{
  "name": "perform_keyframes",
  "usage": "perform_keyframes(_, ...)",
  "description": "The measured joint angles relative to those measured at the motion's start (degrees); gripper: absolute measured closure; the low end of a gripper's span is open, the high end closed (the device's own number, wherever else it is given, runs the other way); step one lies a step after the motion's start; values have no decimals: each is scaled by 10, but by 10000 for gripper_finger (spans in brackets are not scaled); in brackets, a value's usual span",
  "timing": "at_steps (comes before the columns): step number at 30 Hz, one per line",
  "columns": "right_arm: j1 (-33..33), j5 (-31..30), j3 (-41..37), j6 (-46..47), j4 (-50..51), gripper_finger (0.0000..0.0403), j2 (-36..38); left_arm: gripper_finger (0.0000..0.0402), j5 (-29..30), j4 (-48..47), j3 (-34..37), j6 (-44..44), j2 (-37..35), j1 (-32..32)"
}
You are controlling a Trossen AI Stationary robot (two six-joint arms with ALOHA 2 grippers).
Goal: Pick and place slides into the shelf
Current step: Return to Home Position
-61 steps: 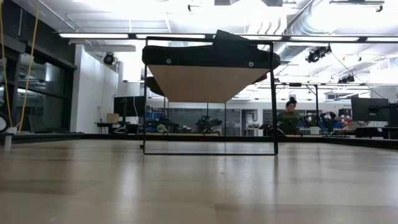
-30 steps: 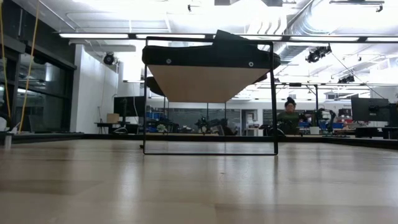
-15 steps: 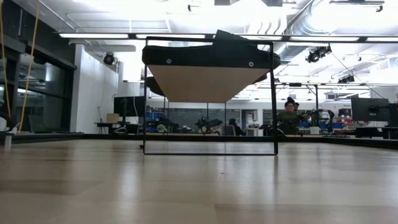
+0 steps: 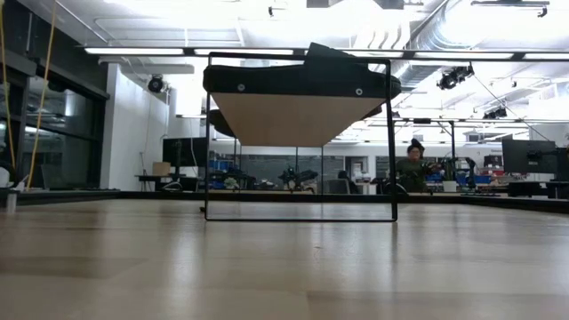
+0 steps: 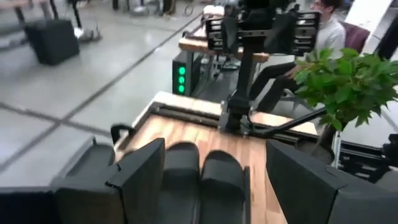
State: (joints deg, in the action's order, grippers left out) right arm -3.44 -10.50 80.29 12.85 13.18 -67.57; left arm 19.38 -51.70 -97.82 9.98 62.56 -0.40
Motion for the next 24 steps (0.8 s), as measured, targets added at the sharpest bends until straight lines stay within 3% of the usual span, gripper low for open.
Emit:
perform_keyframes(7,0,-12,-35,-13,-17,182,56,140,-46,57,0,-68,-14,0)
perform_keyframes(13,0,-5,-191,-9,-155,182,187,140,-64,83,34,-85,-34,0)
perform_keyframes(18,0,16,-349,30,-315,182,283,140,-94,232,196,-80,-114,0)
perform_keyframes(24,-17,29,-509,25,-515,182,336,140,-129,428,447,-20,-234,0)
